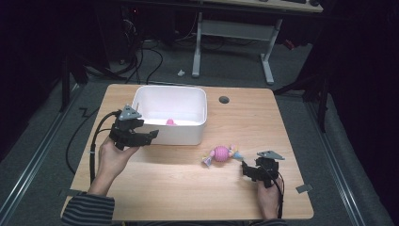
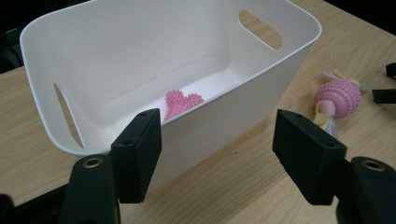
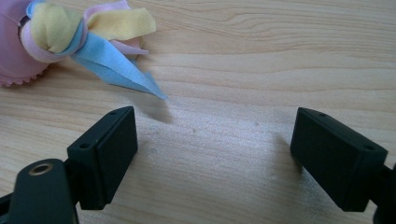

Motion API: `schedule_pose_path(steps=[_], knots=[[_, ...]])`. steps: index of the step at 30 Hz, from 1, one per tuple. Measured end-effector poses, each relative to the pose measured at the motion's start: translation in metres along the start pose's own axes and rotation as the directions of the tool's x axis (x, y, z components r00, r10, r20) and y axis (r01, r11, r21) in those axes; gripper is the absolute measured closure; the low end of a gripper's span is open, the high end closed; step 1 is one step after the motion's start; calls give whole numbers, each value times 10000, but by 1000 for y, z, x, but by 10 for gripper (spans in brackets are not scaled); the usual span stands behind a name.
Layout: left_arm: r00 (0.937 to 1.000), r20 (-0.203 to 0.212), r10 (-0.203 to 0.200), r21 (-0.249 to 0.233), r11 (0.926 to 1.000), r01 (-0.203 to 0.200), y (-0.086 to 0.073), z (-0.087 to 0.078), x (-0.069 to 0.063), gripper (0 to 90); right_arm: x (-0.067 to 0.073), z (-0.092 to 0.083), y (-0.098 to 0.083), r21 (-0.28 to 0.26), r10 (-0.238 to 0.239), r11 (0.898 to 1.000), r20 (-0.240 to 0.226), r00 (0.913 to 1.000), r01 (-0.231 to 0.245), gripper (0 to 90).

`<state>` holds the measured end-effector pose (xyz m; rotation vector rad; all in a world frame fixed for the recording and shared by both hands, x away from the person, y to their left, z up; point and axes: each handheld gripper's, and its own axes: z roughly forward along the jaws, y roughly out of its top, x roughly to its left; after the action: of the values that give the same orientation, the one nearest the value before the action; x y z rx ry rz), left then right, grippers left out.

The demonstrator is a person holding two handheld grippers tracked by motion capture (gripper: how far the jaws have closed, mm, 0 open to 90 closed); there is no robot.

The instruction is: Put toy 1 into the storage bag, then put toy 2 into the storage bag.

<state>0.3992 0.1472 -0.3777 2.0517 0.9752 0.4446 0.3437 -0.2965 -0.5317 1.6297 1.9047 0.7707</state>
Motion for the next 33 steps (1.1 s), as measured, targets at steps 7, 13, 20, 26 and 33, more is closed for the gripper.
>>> schedule_pose_path(steps=[7, 13, 20, 26, 33], knots=[[9998, 73, -159, -52, 9999, 159, -13, 2, 0, 331, 0, 0, 0, 5, 20, 10000, 0, 10000, -20, 149], [9997, 44, -254, 44, 9997, 254, -26, 7, -1, 328, 0, 0, 0, 1, -11, 10000, 1, 10000, 11, 149], [9992, -83, -393, 312, 9987, 395, -44, 20, -4, 331, 0, 0, 0, -17, -85, 10000, -78, 9999, 85, 150], [9993, 95, -373, 464, 9982, 368, -60, 34, -10, 328, 1, 0, 0, -7, -92, 10000, -108, 9999, 92, 149], [9983, 231, -541, 410, 9977, 532, -78, 48, -13, 315, 2, 0, 0, 2, -86, 10000, -119, 9999, 86, 149]])
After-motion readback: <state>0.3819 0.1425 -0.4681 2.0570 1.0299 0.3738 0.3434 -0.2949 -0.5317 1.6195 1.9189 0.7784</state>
